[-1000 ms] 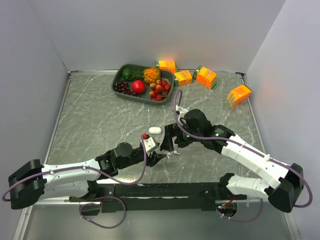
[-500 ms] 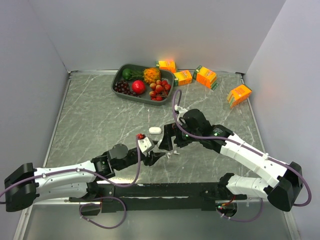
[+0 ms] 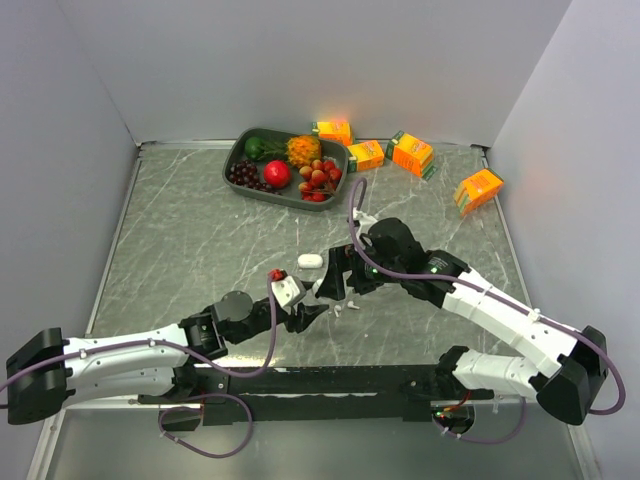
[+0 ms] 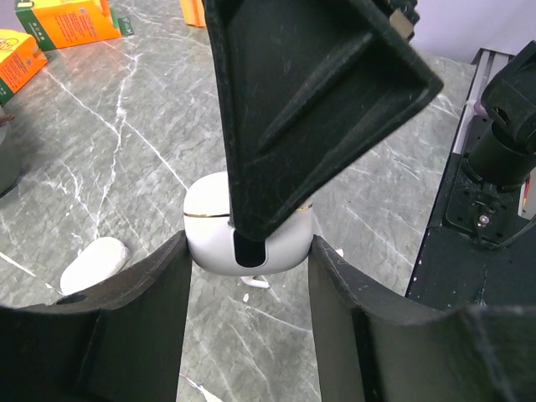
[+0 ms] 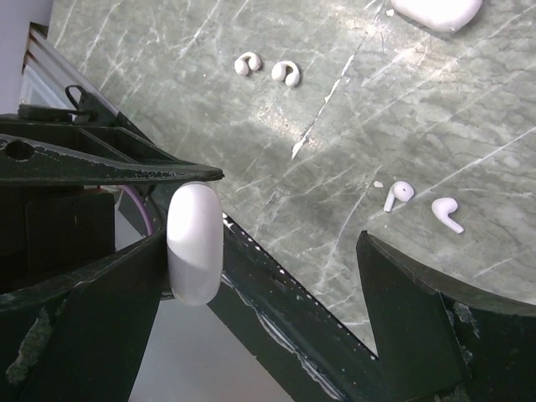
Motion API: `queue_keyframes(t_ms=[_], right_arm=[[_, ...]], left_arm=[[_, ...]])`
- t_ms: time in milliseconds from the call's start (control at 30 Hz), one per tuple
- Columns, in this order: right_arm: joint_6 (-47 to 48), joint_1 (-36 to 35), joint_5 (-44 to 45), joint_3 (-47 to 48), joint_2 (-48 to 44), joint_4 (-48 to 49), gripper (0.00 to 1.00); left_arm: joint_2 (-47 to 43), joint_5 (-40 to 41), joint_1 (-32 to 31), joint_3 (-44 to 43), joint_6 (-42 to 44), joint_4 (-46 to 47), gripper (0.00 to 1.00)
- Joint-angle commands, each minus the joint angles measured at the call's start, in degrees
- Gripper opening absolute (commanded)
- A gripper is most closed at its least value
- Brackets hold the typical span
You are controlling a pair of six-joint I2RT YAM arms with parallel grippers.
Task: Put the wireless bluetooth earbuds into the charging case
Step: Open the charging case.
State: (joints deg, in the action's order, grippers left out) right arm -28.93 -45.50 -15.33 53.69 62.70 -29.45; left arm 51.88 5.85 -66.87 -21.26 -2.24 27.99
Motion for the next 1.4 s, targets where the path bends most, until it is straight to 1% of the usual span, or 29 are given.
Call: queue_keyframes(t_ms=[0, 967, 1033, 1100, 1167, 1200, 1267, 1300, 1367], right_arm=[[-0.69, 0.76, 0.66, 1.68, -2.31, 2.29, 1.00], [-0.95, 5.15, 0.13, 0.01, -4.16, 1.41, 1.00], [-1.13, 5.15, -1.01, 0.10, -5.12, 2.20, 1.00], [-2.35, 5.15, -5.29, -0.34, -5.92, 5.43, 1.00], [-3.32, 5.24, -8.21, 0.01, -5.57, 6.68, 1.00], [-4.46, 5.24, -10.57, 0.18, -5.13, 7.73, 0.99], [-5.61, 5.15, -12.34, -0.16, -4.17, 9.49, 0.95], [-6.40, 5.24, -12.96, -0.43, -3.90, 10.11, 0.90], [-6.93, 5.15, -13.58, -0.69, -2.85, 10.91, 0.84]], left_arm=[[-1.16, 1.36, -0.80, 0.60, 0.83, 1.02, 0.01], [-5.65, 5.23, -2.03, 1.39, 0.83, -0.39, 0.01], [-5.82, 5.49, -2.12, 1.39, 0.92, -0.48, 0.01], [-6.00, 5.93, -2.12, 1.48, 1.10, -0.30, 0.01], [-6.00, 6.19, -2.21, 1.57, 1.27, -0.04, 0.01], [-6.00, 6.54, -2.30, 1.57, 1.27, 0.40, 0.01], [-6.00, 6.90, -2.30, 1.48, 1.45, 0.58, 0.01], [-6.00, 7.07, -2.39, 1.48, 1.62, 0.75, 0.01], [-6.09, 7.34, -2.56, 1.39, 1.62, 0.93, 0.01]])
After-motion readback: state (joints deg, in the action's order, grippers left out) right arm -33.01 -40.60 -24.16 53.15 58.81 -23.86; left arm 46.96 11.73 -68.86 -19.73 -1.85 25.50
